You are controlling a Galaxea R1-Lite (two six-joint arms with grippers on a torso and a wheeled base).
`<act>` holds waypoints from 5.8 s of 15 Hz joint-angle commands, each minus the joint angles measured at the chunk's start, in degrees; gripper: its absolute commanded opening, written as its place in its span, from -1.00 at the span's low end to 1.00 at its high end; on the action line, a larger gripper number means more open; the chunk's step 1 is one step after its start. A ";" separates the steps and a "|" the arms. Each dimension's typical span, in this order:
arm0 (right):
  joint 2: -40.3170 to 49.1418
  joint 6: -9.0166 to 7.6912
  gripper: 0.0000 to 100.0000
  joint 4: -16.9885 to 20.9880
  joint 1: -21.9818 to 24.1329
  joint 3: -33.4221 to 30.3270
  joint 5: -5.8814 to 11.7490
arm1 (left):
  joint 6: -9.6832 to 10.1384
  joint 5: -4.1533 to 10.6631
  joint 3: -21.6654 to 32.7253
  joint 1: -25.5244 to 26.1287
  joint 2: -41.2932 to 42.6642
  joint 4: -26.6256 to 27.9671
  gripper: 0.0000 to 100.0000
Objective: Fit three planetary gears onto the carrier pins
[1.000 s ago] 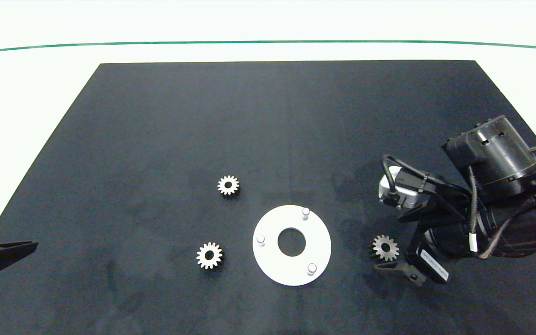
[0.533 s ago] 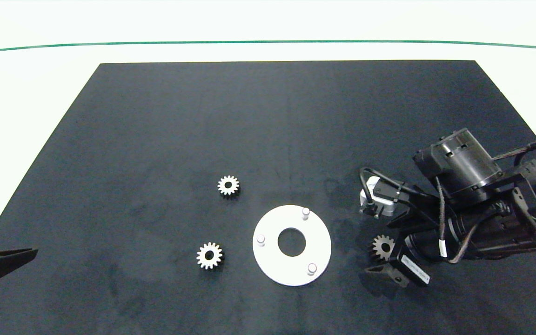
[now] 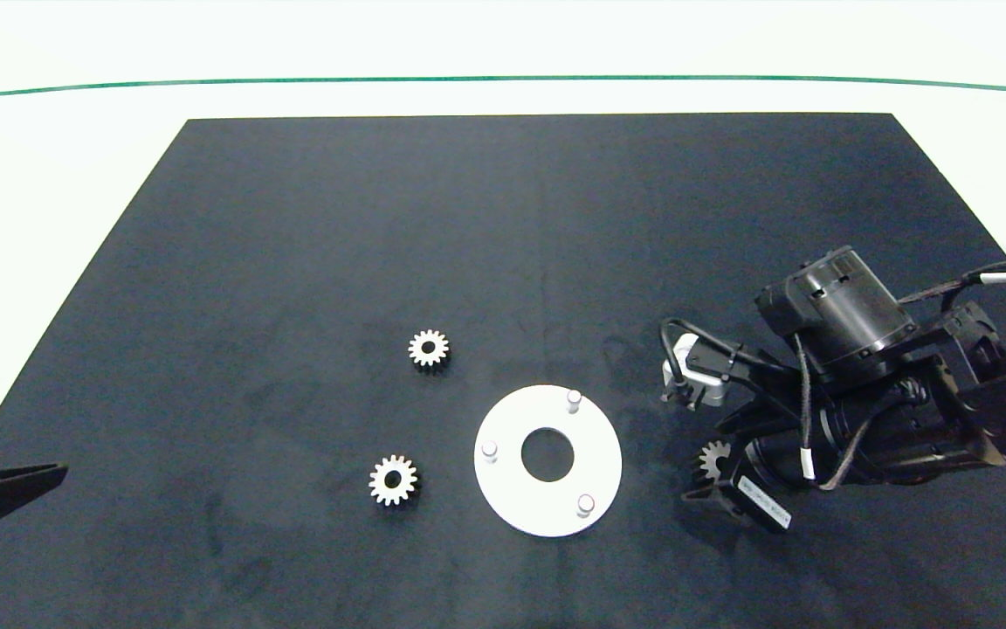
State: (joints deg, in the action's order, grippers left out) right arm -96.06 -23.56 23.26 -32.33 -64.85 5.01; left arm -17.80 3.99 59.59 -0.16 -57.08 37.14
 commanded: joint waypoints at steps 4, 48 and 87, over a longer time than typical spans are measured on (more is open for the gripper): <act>0.35 -0.17 0.29 0.47 0.16 0.69 1.32 | 0.04 0.06 0.09 -0.02 0.12 0.21 1.00; -7.47 3.09 -0.62 6.97 -19.61 -14.25 5.18 | 0.31 0.06 1.23 -0.63 2.50 0.21 1.00; 18.72 9.77 1.00 9.35 -12.67 -7.13 6.85 | 8.39 -0.03 3.96 6.84 1.44 0.21 1.00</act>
State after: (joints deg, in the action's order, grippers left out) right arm -88.92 -14.74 32.16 -49.09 -75.68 11.81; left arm -9.51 3.79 63.59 2.89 -55.04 37.14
